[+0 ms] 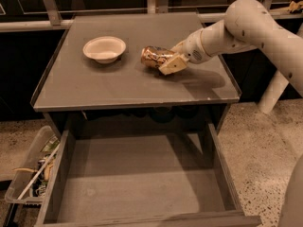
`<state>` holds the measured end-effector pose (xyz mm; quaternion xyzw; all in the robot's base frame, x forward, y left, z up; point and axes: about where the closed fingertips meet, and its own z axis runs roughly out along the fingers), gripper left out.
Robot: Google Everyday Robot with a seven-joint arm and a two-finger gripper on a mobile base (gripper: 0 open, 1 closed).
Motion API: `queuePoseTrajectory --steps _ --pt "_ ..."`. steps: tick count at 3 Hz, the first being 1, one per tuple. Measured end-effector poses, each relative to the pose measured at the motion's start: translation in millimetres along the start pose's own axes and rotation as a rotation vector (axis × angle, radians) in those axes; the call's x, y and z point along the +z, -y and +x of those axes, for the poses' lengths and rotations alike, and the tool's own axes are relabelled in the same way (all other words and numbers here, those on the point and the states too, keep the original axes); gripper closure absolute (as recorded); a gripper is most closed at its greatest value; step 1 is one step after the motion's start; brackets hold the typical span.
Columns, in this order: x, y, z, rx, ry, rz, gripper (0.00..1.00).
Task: Pick orange can from top drawer and place on counter
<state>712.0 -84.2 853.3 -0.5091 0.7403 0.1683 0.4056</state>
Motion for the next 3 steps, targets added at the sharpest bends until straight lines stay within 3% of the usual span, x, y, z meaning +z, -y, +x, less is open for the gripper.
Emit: queuePoseTrajectory --steps 3 --pt "0.1 0.0 0.0 0.0 0.0 0.0 0.13"
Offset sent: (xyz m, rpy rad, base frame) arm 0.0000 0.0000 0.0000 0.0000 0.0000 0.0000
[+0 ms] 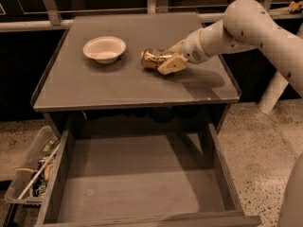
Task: Pick orange can from top drawer and place on counter
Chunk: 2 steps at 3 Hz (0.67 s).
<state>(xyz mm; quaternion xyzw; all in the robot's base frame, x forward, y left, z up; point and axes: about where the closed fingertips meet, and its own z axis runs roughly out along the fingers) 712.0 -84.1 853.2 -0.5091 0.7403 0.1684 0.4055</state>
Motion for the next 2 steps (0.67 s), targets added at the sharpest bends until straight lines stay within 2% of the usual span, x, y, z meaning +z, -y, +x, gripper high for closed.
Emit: queuePoseTrajectory --steps 1,2 --pt "0.1 0.0 0.0 0.0 0.0 0.0 0.0" --pt "0.1 0.0 0.0 0.0 0.0 0.0 0.0"
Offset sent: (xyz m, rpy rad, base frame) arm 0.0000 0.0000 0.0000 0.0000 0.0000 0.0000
